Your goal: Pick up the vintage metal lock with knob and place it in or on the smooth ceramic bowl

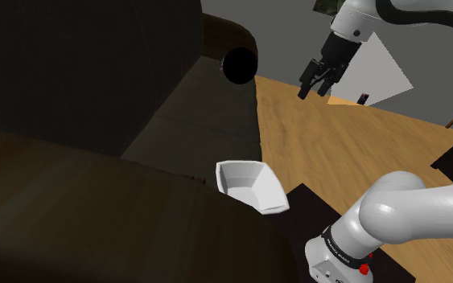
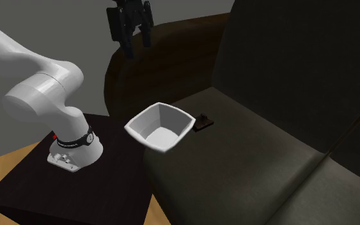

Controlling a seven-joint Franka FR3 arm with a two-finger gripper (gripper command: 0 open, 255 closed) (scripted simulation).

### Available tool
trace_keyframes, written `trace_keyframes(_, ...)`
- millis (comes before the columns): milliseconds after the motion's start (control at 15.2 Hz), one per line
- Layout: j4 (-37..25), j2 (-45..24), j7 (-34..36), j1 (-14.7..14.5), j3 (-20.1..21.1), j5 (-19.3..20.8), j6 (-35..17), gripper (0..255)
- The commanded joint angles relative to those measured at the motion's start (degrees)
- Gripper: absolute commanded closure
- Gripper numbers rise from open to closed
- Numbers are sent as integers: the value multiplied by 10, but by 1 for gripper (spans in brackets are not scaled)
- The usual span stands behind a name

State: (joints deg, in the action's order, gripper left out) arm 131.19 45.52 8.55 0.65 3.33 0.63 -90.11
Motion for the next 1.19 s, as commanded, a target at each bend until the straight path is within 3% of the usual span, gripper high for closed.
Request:
trace_keyframes(0, 0, 0, 0, 0, 0, 0, 0, 0)
trace_keyframes(594, 70, -81, 67, -21, 74, -28, -144, 0)
trace_keyframes(1122, 83, -205, 133, -29, 143, -28, -272, 0)
